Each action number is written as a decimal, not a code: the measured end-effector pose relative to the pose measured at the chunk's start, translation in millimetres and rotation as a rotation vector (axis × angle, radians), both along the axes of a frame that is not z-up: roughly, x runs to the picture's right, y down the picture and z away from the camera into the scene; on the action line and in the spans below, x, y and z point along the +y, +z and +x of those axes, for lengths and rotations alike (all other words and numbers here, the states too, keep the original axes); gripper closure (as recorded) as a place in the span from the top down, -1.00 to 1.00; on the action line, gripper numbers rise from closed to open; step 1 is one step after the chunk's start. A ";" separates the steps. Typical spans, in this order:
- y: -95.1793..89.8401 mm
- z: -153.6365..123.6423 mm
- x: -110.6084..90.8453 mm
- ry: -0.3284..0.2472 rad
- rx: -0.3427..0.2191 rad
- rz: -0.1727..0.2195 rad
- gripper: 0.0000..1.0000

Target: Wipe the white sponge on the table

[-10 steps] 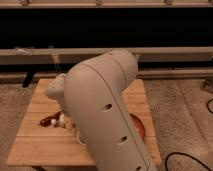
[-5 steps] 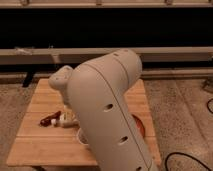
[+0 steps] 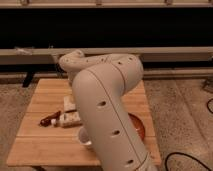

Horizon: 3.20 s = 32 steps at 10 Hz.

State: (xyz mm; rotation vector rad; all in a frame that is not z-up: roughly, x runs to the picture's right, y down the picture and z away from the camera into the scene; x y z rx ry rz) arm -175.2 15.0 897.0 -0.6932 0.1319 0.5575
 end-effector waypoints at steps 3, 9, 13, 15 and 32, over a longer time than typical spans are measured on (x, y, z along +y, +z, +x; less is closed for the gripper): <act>19.2 -31.8 0.5 0.043 -0.020 0.017 0.60; 56.9 -59.4 45.9 0.023 0.023 -0.020 0.59; 34.8 -66.8 58.8 -0.044 0.002 -0.043 -0.11; 26.9 -64.5 65.1 -0.062 0.005 -0.049 -0.48; -32.5 9.0 111.9 -0.160 -0.010 -0.077 -1.00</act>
